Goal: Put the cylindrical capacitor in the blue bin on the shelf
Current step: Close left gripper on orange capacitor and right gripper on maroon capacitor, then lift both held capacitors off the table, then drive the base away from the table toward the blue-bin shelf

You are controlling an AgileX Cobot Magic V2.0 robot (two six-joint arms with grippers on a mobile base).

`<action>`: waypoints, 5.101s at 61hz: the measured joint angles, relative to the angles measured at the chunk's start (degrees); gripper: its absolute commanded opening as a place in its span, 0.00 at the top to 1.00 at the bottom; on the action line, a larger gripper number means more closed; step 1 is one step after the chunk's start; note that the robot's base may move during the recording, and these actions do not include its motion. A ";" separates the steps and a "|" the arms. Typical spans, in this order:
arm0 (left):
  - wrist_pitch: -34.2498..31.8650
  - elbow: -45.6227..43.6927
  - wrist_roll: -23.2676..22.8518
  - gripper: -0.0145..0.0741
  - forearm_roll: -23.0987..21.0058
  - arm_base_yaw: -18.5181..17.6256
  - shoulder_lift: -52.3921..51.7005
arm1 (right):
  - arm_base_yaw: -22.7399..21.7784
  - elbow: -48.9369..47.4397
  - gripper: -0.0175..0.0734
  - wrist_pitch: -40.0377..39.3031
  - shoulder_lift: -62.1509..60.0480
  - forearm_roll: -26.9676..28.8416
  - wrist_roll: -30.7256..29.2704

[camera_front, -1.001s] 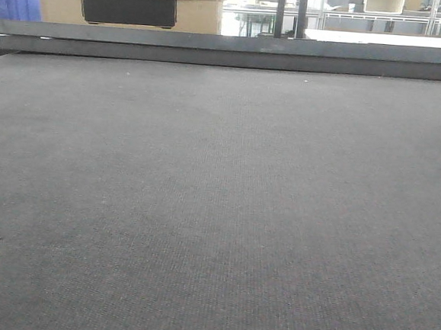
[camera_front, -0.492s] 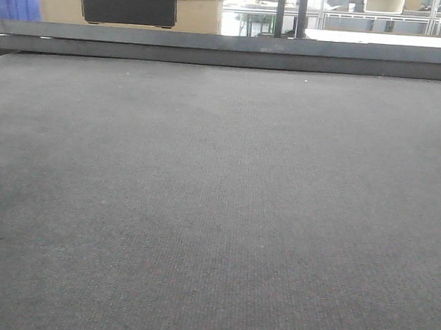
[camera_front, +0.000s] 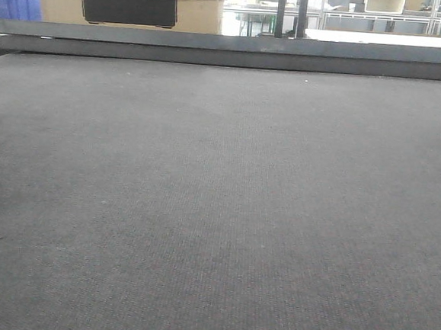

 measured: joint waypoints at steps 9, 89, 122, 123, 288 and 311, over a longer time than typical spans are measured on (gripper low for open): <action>6.22 0.00 0.00 0.96 0.58 0.00 -2.82 | 0.00 0.00 0.99 4.78 -0.40 0.00 0.00; 84.38 -12.55 0.00 0.96 3.10 -18.65 -65.83 | 13.12 -12.18 0.99 50.41 -30.98 3.84 -0.43; 84.62 -12.55 0.00 0.96 3.10 -18.65 -68.29 | 13.12 -12.30 0.99 51.62 -32.90 4.29 -0.43; 84.62 -12.55 0.00 0.96 3.10 -18.65 -68.29 | 13.12 -12.30 0.99 51.62 -32.90 4.29 -0.43; 84.62 -12.55 0.00 0.96 3.21 -18.65 -68.41 | 13.12 -12.30 0.99 51.62 -33.03 4.50 -0.53; 84.62 -12.55 0.00 0.96 3.10 -18.65 -68.41 | 13.12 -12.30 0.99 51.62 -33.03 4.50 -0.53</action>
